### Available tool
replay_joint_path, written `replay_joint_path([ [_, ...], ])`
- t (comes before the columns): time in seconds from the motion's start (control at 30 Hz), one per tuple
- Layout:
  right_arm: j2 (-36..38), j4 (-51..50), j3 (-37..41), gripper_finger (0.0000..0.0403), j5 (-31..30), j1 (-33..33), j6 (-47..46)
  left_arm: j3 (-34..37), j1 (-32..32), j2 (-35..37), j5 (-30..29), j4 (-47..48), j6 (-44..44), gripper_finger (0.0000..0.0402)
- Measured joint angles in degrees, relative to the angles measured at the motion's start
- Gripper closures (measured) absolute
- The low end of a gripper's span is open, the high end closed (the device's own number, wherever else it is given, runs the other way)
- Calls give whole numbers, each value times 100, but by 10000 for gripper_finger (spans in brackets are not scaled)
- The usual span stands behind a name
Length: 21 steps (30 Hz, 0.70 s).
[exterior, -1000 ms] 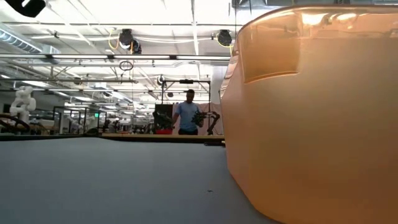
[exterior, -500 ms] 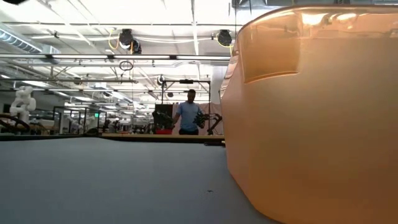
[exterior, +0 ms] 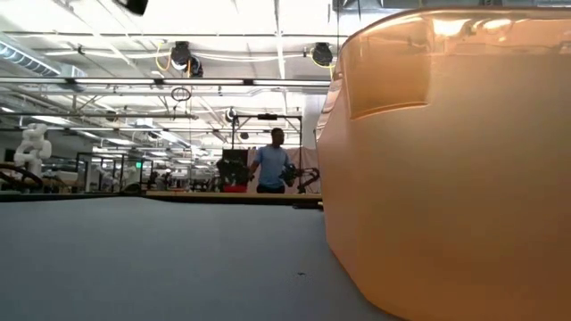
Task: Sort candy
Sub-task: Put the purple candy pack into the transparent bin
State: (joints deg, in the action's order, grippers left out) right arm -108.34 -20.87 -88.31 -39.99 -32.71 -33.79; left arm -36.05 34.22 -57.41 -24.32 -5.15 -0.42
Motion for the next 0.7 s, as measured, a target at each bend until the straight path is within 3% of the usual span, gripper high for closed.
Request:
replay_joint_path([
  [0.13, -158, 221, 0, 298, -62, 12, -280, 0, 0, 0, -9, 81, -1397, 389],
  [0.23, -333, 539, 0, 298, -54, 55, -455, 0, 0, -1, -268, 245, -1964, 389],
  [0.53, -418, 603, 0, 298, -20, 199, -99, 0, 8, -2, -510, 504, -2771, 389],
  [0.7, -349, 596, 2, 298, -47, 198, 284, 0, 43, -2, -466, 512, -2543, 389],
])
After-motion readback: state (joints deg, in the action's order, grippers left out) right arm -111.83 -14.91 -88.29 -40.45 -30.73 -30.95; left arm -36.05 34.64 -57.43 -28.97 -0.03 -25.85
